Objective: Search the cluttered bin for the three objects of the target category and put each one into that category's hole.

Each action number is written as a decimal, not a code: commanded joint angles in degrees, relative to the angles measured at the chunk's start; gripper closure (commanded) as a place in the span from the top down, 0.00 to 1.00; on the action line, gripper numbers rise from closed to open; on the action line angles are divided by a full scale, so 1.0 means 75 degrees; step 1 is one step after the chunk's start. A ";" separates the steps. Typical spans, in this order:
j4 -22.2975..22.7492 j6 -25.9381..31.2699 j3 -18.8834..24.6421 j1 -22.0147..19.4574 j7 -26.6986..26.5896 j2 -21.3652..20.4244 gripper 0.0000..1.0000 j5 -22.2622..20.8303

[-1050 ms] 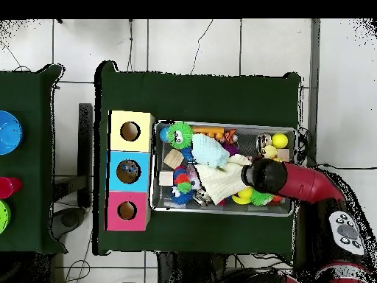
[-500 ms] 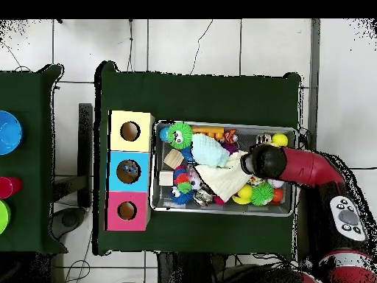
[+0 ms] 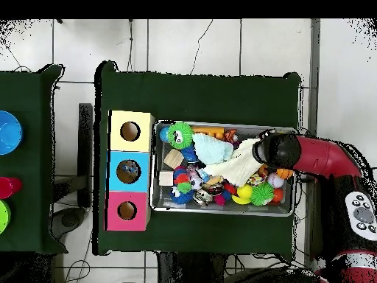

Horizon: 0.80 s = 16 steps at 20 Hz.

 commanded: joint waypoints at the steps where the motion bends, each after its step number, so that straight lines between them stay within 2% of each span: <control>1: -0.1363 0.0172 0.0879 -0.0699 -0.3007 0.0051 0.00 -0.0702; 7: -0.1720 0.0664 0.0931 -0.0836 -0.3571 -0.0231 0.00 -0.0817; 11: -0.1564 0.0626 0.0850 -0.0937 -0.3595 -0.0397 0.00 -0.0761; 13: -0.1255 0.0558 0.0642 -0.0898 -0.3274 -0.0536 0.00 -0.0691; 16: -0.0121 0.0807 -0.0018 -0.0612 -0.1912 -0.0840 0.00 -0.0329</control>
